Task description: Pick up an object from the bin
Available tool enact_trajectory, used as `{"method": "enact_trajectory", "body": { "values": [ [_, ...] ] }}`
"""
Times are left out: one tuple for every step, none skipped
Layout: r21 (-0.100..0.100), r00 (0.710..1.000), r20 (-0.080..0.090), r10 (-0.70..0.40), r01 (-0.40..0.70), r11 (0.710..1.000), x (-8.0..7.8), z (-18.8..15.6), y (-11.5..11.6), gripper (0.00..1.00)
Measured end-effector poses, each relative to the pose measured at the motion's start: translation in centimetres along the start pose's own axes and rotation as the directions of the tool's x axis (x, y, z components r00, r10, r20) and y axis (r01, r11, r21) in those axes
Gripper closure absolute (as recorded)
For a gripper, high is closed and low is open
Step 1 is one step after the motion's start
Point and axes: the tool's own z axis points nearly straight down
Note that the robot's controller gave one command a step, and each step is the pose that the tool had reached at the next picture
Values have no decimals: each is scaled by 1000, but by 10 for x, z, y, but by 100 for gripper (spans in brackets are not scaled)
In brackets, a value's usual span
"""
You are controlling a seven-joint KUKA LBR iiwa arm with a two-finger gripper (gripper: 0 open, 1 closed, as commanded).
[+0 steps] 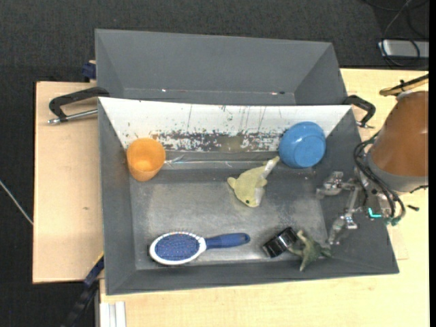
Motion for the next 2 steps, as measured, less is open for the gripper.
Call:
{"method": "enact_trajectory", "body": {
  "values": [
    [14, 994, 24, -107, 106, 994, -4, 45, 58, 0],
    [25, 960, 18, -281, 280, 960, -12, 49, 121, 0]
  ]
}}
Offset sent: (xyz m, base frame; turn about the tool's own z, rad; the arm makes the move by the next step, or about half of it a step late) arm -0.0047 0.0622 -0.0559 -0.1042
